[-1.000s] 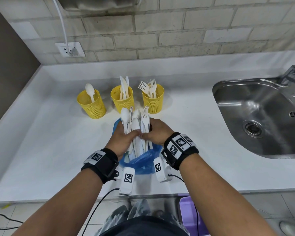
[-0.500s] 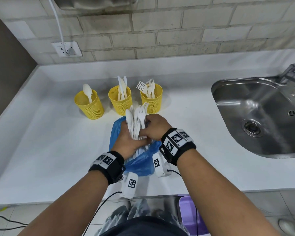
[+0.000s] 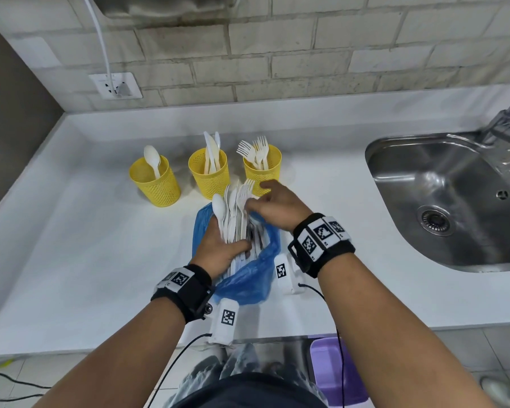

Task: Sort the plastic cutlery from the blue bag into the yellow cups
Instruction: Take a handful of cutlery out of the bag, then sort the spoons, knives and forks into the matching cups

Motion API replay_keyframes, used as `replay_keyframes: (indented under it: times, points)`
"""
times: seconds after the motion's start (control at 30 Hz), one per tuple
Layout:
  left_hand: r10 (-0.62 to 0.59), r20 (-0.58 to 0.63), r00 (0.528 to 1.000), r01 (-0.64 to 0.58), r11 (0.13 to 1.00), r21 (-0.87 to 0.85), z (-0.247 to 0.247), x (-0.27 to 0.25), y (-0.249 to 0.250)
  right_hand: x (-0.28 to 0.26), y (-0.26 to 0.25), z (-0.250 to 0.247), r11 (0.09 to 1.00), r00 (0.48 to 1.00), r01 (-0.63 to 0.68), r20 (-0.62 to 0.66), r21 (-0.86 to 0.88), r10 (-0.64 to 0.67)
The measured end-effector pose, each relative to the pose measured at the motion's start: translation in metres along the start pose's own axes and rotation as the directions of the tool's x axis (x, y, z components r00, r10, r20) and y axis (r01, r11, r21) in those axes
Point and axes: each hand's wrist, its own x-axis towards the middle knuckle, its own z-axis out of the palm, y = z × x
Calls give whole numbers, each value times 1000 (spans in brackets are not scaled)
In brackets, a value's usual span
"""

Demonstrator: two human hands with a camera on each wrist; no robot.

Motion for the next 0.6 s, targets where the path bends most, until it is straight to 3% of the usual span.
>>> replay_keyframes:
  times: [0.07,0.2,0.27,0.43,0.6]
  points:
    - [1,29,1000,-2,1000,18,-1,0,2,-1,-9,-3,988,999,47,-33,150,-43]
    - [-7,60,998,4,998,56,1,-1,10,5,-23,4,968,983,177,-85,176,-164]
    - [-17,49,999,15,999,37,2,-1,14,10,-25,12,948,961,245,-181,204,-210]
    - [-37,13,999,37,999,12,5,-2,20,11,-25,29,923,895,290,-413,252,-168]
    - [-29,-5,1000,29,999,-25,3,0,26,5,-31,39,936,893,324,-371,135,-256]
